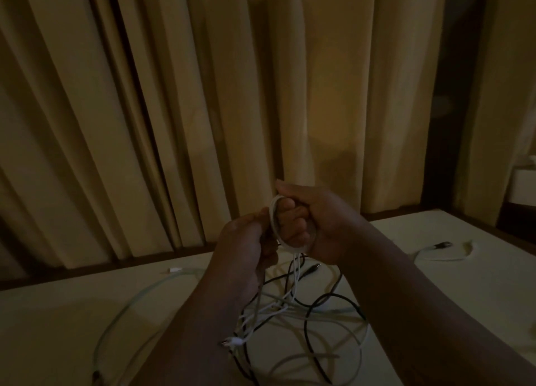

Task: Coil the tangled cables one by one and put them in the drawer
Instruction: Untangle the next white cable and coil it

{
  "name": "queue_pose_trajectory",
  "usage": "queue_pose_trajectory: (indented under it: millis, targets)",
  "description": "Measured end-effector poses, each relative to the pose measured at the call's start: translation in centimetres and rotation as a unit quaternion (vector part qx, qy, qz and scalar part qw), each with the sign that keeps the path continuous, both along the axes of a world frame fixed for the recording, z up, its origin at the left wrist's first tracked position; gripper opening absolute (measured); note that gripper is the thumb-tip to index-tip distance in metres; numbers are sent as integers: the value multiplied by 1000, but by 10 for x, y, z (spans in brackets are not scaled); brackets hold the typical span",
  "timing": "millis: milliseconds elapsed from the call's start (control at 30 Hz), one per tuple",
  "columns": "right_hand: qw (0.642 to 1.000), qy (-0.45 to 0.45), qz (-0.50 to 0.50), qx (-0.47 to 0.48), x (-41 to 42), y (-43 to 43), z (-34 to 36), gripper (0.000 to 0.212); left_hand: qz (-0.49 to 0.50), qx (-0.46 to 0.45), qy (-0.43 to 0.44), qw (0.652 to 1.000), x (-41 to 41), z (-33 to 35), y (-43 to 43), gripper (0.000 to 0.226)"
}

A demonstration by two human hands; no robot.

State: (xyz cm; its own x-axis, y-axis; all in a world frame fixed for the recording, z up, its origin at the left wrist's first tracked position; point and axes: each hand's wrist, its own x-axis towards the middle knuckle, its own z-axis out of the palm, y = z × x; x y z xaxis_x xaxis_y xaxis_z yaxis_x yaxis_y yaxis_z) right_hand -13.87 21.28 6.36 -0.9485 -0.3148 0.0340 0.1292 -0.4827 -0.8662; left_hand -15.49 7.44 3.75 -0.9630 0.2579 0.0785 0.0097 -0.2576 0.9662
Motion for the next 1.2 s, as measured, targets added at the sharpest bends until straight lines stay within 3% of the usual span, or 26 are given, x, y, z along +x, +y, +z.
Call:
queue_pose_trajectory:
  millis: [167, 300, 400, 533, 867, 967, 1067, 1200]
  targets:
    - [992, 0, -105, 72, -1, -3, -3, 36, 24, 0, -11, 1000, -1, -6, 4, 22]
    - [966, 64, -205, 140, -5, -8, -8, 39, 51, 16, -16, 998, -2, -5, 4, 23]
    - [923, 168, -271, 216, -8, -13, -13, 47, 64, 35, -7, 997, -1, 0, 0, 23]
    - [836, 255, -345, 342, -12, -15, -19, 48, 54, 68, -3, 996, 2, 8, -6, 15]
    - [886, 267, -294, 240, -10, -11, -17, 46, 41, -37, 83, 995, 0, 8, -12, 15]
    - [879, 273, -301, 250, -10, -11, -17, 46, 30, -44, 95, 994, 1, 11, -14, 28]
    - [863, 280, -320, 273, -10, -11, -17, 48, -28, 26, 75, 996, 2, 13, -17, 39]
    - [843, 293, -335, 303, -10, -13, -18, 61, -90, 45, 82, 992, 6, 12, -17, 20]
